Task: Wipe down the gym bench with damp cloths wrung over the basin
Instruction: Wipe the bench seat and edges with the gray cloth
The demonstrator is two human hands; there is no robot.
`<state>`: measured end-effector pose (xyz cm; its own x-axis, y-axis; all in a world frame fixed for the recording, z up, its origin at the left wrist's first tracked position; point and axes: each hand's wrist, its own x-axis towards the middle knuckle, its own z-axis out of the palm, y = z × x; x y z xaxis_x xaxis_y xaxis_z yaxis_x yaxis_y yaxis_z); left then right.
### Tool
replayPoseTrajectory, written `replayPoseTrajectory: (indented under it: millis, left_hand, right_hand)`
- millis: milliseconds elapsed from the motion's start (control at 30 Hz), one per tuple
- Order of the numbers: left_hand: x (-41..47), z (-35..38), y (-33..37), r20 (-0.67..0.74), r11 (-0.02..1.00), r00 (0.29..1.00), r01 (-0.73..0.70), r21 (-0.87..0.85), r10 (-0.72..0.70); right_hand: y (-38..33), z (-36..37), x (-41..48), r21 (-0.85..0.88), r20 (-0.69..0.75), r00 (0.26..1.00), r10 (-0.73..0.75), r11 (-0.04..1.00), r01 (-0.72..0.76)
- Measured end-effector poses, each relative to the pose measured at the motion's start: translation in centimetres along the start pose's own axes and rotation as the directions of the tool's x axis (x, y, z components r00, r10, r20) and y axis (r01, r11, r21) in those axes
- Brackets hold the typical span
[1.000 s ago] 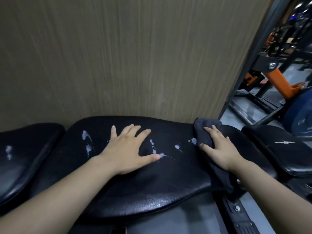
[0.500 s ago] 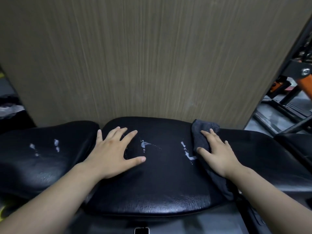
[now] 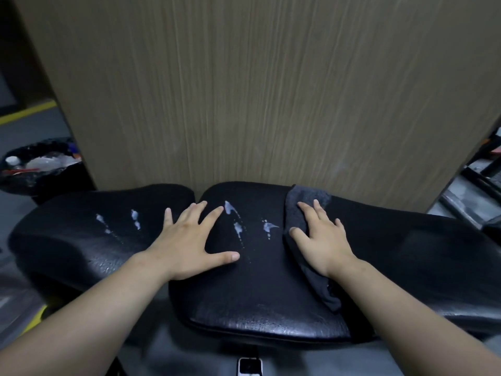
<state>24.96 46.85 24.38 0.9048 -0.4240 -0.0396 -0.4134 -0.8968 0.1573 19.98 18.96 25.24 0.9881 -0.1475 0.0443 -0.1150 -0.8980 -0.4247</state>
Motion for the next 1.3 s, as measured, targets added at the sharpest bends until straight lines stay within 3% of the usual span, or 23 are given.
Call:
replayPoseTrajectory:
  millis: [267,800,1033,1300]
  left_hand:
    - [-0.7,-0.6,-2.4,0.027,1.0,1.0,0.002,0.017,-0.002]
    - [-2.5,-1.1,-6.9,-0.073,0.998,0.997,0.004,-0.061,-0.008]
    - [-3.5,-1.9,-8.2,-0.11,0.993,0.994,-0.007,-0.117,-0.006]
    - [-4.5,-2.1,-9.1,-0.059,0.992,0.997,-0.046,-0.115,0.04]
  right_hand:
    - [-5.1,2.7,1.5,-0.007,0.022,0.997,-0.069,0.998,0.069]
    - [-15.5,7.9,6.2,-0.036,0.034,0.993,-0.116,0.993,0.117]
    - [-16.7,8.0,4.9,-0.014,0.095,0.989,-0.118,0.993,0.119]
    - [-15.3,4.4,1.3,-0.065,0.252,0.906,-0.341,0.928,0.368]
